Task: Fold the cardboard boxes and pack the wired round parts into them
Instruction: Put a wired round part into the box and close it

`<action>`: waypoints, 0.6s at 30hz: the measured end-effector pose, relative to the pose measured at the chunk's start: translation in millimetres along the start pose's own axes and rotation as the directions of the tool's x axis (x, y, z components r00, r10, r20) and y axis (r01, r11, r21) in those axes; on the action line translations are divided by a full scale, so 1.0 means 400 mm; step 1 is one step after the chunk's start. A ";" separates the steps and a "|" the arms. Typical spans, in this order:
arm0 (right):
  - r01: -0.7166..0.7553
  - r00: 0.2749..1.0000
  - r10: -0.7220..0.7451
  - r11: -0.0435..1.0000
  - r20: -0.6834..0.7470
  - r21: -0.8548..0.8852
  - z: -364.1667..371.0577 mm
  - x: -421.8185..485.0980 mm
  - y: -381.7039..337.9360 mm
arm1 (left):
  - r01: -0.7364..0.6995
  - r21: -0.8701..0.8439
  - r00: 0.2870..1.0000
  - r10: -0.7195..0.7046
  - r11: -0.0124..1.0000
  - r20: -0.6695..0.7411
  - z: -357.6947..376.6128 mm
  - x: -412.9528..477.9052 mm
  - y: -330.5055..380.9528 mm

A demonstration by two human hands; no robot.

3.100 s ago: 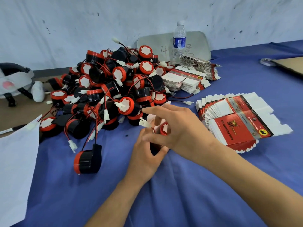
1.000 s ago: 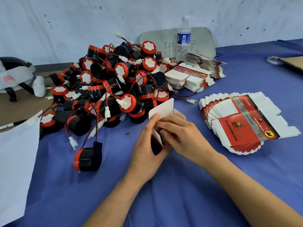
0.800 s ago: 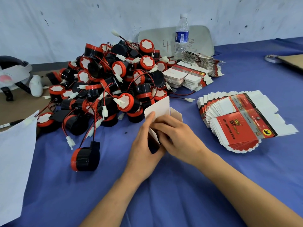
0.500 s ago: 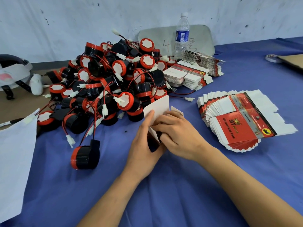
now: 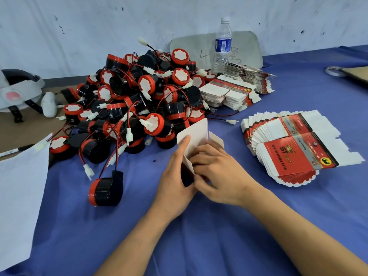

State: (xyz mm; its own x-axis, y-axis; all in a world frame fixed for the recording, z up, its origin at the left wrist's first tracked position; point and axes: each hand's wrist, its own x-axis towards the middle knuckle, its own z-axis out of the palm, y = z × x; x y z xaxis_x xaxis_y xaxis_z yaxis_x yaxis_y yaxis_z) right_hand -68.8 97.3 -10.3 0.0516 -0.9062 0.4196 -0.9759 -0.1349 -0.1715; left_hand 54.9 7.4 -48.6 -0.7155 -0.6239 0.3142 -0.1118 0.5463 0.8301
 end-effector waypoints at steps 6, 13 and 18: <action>-0.164 0.660 0.491 0.833 -0.569 0.529 -0.026 0.007 0.041 | -0.026 -0.008 0.999 0.026 1.000 0.045 -0.014 0.006 0.001; -0.406 0.735 0.603 0.024 0.311 0.914 0.035 0.013 0.069 | 0.015 -0.045 0.997 -0.012 0.999 0.071 -0.031 0.014 -0.009; -0.371 0.806 0.517 0.066 0.287 0.926 0.038 0.002 0.077 | 0.064 -0.217 0.994 -0.043 0.974 0.104 -0.023 0.018 -0.004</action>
State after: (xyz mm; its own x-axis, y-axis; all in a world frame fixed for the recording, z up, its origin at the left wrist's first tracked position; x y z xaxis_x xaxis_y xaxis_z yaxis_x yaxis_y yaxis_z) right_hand -95.7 86.4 -28.7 -0.4024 -0.9154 -0.0059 0.1133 -0.0434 -0.9926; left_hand 56.1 -3.3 -43.5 -0.7778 -0.5853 0.2290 -0.0052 0.3705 0.9288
